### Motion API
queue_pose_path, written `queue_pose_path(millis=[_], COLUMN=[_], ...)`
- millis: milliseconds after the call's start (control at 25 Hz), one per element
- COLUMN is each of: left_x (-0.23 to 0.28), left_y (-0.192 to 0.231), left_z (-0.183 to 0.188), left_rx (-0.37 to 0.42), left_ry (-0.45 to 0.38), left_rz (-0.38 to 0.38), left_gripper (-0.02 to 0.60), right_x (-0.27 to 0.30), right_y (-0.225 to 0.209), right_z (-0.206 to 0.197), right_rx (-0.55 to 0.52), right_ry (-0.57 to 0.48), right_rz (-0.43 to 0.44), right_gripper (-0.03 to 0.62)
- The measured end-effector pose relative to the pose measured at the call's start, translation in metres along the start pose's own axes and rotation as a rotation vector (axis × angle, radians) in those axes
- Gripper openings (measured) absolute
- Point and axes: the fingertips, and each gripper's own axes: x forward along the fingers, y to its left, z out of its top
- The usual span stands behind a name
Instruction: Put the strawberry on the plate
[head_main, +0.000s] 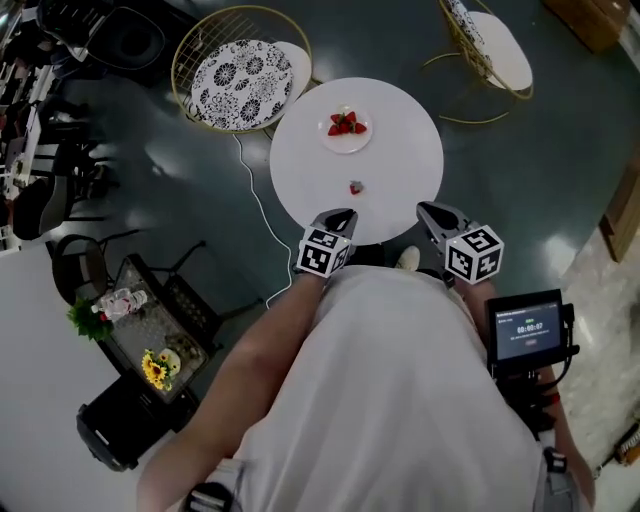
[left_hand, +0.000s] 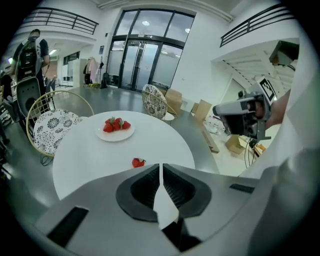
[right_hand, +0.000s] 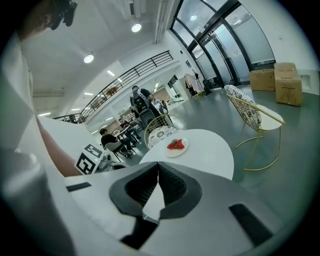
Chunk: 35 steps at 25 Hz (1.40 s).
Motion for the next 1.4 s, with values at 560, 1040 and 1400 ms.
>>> queue_pose_path(millis=[560,1040,1400], left_x=[0.052,0.078,0.092], left_y=[0.044,0.061,0.057], left_z=[0.003,0.003,-0.011], left_rx=[0.113,0.207,0.231], left_ry=[0.114,0.191,0.285], left_rz=[0.013,0.0,-0.016], left_gripper=[0.014,0.147,0.147], right_x=[0.041,0.063,0.066], right_y=[-0.022,-0.028,-0.029], right_z=[0.013,0.008,0.002], right_rx=[0.025,0.059,0.08], right_ry=[0.071,0.126,0.134], right_rz=[-0.035,-0.057,-0.072], right_gripper=[0.008,0.006,0.008])
